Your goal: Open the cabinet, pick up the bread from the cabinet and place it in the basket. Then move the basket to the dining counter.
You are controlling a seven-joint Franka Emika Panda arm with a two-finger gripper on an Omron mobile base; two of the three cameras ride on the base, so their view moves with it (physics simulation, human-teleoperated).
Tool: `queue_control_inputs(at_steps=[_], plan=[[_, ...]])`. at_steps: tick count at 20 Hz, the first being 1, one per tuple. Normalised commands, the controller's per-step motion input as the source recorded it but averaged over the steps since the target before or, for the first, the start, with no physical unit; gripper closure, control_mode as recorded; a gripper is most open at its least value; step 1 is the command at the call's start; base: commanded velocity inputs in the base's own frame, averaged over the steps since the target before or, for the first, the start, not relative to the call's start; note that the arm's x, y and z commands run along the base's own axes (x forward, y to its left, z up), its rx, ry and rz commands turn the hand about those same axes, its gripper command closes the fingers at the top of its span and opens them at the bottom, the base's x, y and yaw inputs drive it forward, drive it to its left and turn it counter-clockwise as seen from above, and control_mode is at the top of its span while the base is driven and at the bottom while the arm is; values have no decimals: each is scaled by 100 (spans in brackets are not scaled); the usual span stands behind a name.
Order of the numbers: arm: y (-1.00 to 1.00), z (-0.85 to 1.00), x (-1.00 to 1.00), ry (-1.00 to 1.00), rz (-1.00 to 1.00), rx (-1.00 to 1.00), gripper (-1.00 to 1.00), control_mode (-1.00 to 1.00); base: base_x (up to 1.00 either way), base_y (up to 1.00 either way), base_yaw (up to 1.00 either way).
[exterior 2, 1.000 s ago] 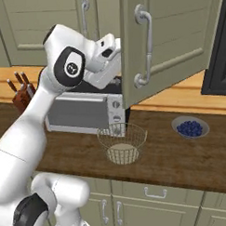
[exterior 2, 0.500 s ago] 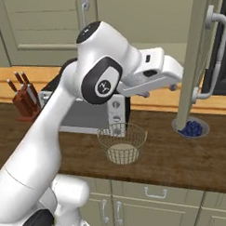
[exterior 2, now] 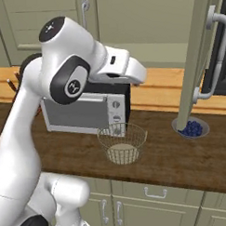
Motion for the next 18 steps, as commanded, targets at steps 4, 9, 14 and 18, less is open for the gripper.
queue_control_inputs(at_steps=[4, 9, 14, 18], plan=[[100, 10, 91, -32, 0, 1, -100, -100, 0, 0, 0], [96, 55, 71, -17, 0, 4, -100, -100, 0, 0, 0], [46, 52, 71, -1, 11, 21, -100, -100, 0, 0, 0], [25, 23, 97, 1, 24, 21, -100, -100, 0, 0, 0]])
